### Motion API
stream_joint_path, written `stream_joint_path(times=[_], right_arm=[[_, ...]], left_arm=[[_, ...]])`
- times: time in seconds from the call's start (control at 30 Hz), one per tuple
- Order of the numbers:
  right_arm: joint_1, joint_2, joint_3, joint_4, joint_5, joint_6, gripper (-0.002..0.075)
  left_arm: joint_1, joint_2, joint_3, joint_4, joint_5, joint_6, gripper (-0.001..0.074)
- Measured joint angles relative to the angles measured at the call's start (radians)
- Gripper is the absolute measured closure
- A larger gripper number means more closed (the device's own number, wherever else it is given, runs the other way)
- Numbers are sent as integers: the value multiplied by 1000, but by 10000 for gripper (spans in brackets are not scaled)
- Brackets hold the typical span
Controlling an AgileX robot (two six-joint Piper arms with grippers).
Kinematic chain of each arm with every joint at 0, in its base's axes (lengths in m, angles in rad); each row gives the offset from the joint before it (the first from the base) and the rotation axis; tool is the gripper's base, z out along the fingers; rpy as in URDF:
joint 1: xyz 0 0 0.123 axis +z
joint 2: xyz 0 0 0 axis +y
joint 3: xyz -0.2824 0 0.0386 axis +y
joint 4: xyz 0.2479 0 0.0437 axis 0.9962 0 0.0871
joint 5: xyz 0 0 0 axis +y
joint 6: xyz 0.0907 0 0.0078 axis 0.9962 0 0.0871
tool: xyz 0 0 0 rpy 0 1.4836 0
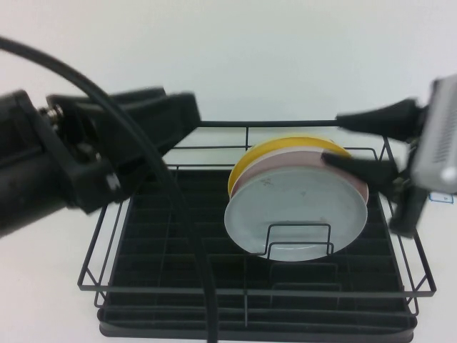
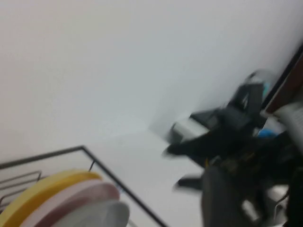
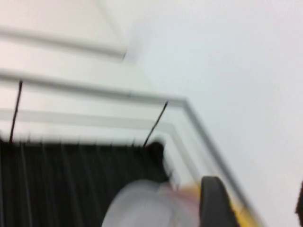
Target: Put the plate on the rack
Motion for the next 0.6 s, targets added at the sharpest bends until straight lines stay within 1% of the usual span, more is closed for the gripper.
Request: stream_joint_path(times=[0.07,0.1,0.17,0.23,0.27,0.33,0.43,0.53,0.6], right_arm=[[0,-100,0,0,5,65,426],[0,-156,0,0,5,91,466],[0,-276,0,0,-9,145,594],[0,-390,0,0,-55,197,665],[0,-454,0,0,-100,231,687],[0,-567,0,0,-232,304,710],[0,-726,2,4,-459,362,721],[0,-861,33,17,-660,360,725],[0,-925,79,25,-741,342,726]], left_arm=[[0,0,0,96,-8,-33,709],[0,0,0,161,-30,-48,731],[0,2,0,300,-132,-128,734],[0,9,0,482,-271,-230,734],[0,14,0,553,-323,-248,734],[7,31,0,707,-432,-224,734],[41,71,0,870,-517,-129,734],[109,119,2,837,-519,-144,734],[162,154,18,780,-504,-173,734]])
